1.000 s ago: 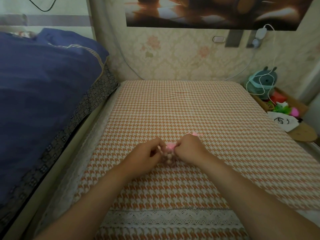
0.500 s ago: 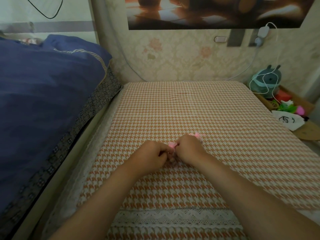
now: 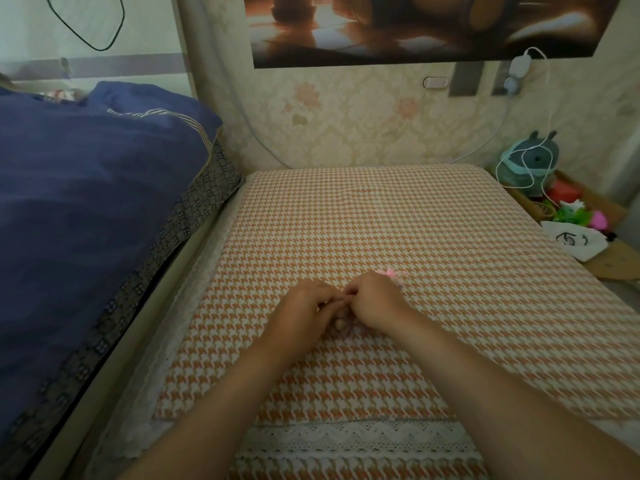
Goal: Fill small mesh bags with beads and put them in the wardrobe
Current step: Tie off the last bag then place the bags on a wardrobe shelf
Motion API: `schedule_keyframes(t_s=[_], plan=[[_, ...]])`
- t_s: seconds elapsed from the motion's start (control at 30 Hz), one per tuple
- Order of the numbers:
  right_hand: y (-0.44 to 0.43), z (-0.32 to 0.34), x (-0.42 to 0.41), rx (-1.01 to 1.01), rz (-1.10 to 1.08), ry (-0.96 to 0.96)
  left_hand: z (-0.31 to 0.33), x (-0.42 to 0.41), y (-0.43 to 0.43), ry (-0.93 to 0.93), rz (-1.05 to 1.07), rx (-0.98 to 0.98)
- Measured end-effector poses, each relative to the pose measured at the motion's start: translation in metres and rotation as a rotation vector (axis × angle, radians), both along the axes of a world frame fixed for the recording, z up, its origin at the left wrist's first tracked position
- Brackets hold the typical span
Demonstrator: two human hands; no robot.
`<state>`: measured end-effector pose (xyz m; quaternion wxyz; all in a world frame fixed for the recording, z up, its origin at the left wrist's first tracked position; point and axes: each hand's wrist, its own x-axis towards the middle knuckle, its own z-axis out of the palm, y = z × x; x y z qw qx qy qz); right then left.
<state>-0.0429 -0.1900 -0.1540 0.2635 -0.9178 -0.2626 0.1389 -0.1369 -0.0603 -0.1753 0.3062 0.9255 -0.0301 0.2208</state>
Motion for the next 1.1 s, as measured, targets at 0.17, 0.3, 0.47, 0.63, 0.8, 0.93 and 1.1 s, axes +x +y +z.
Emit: schedule_keyframes(t_s=[0.17, 0.3, 0.47, 0.63, 0.8, 0.93, 1.1], plan=[[-0.013, 0.009, 0.003, -0.042, 0.023, -0.030, -0.011, 0.008, -0.003, -0.052, 0.098, -0.024], [-0.026, 0.015, 0.004, -0.137, 0.141, -0.001, -0.014, 0.016, -0.010, 0.021, 0.173, -0.214], [-0.034, 0.022, 0.009, -0.162, 0.153, -0.120, -0.013, 0.018, -0.014, 0.131, 0.166, -0.546], [-0.032, 0.024, 0.013, -0.095, 0.236, -0.325, -0.010, 0.018, -0.012, 0.112, 0.177, -0.601], [-0.027, 0.013, 0.017, -0.002, 0.406, -0.417, -0.009, 0.020, -0.007, 0.141, 0.116, -0.509], [-0.026, 0.003, 0.022, 0.186, 0.389, -0.318, -0.010, 0.020, -0.004, 0.159, 0.092, -0.506], [-0.026, -0.002, 0.025, 0.334, 0.348, -0.218, -0.010, 0.020, -0.001, 0.183, 0.078, -0.552]])
